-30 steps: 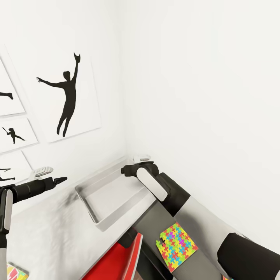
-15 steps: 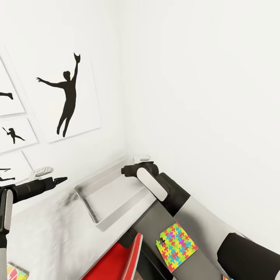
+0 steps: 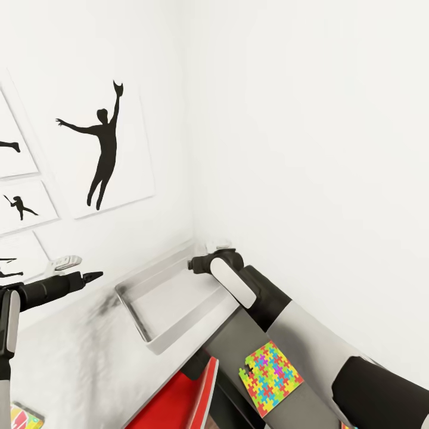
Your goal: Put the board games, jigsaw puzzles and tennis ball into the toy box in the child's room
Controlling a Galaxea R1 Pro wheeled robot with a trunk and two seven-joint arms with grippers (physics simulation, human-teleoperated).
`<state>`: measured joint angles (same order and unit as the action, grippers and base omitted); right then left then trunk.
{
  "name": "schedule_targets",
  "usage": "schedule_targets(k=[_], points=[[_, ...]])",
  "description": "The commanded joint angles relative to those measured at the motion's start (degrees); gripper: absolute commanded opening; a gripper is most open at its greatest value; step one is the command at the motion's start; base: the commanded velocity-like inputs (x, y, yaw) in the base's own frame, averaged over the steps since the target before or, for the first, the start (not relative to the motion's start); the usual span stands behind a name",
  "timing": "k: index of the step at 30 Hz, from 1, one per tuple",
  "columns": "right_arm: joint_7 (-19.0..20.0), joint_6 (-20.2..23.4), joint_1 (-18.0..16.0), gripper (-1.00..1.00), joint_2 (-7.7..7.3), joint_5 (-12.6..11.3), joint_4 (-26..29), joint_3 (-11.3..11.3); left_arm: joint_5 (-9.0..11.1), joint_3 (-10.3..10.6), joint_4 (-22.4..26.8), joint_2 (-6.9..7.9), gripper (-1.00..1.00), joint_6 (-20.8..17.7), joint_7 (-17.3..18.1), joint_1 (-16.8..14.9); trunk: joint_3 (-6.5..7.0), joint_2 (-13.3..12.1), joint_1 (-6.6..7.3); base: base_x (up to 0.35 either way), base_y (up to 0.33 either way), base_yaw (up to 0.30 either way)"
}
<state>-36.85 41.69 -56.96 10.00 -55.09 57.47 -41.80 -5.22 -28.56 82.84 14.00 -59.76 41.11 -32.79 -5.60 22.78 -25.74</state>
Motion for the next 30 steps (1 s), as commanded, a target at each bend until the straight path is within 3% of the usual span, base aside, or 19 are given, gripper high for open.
schedule_targets(k=[1, 5, 10, 13, 16, 19, 21, 30], points=[[-0.59, 0.39, -0.09, 1.00, 0.00, -0.58, -0.66, -0.07, -0.62, -0.08, 0.04, -0.05, 1.00, -0.24, 0.52, -0.08, -0.14, 0.14, -0.04, 0.000, 0.000, 0.000], [-0.73, 0.97, -0.09, 1.00, 0.00, -0.68, -2.01, -0.02, -0.74, 0.60, 0.01, -0.15, 1.00, -0.24, 0.06, -0.13, -0.14, 0.14, -0.04, 0.000, 0.000, 0.000], [-3.07, 2.22, 0.02, 1.00, 0.00, -0.75, -1.93, 0.09, -0.77, 5.57, -0.26, -0.56, 1.00, -0.24, -0.33, -0.16, -0.14, 0.14, -0.04, 0.000, 0.000, 0.000], [-7.09, 2.93, 0.18, 1.00, 0.00, -2.17, -1.29, 0.14, -0.76, 7.60, -0.35, -0.72, 1.00, -0.20, -0.45, -0.16, -0.14, 0.14, -0.04, 0.000, 0.000, 0.000], [-10.54, 3.12, 0.23, 1.00, 0.00, -5.31, -1.00, 0.14, -0.76, 8.19, -0.57, -0.77, 1.00, -0.17, -0.48, -0.18, -0.14, 0.14, -0.04, 0.000, 0.000, 0.000], [-15.56, 3.12, 0.26, 1.00, 0.00, -10.12, -0.84, 0.14, -0.76, 8.50, -1.01, -0.86, 1.00, -0.05, -1.06, -0.23, -0.14, 0.14, -0.04, 0.000, 0.000, 0.000], [-17.28, 2.95, 0.26, 1.00, 0.00, -11.48, -0.81, 0.14, -0.76, 8.55, -1.13, -0.88, 1.00, -0.03, -1.90, -0.24, -0.14, 0.14, -0.04, 0.000, 0.000, 0.000], [-18.52, 2.94, 0.27, 1.00, 0.00, -13.01, -1.33, 0.18, -0.67, 8.60, -1.27, -0.83, 1.00, -0.08, -3.73, -0.29, -0.14, 0.14, -0.04, 0.000, 0.000, 0.000]])
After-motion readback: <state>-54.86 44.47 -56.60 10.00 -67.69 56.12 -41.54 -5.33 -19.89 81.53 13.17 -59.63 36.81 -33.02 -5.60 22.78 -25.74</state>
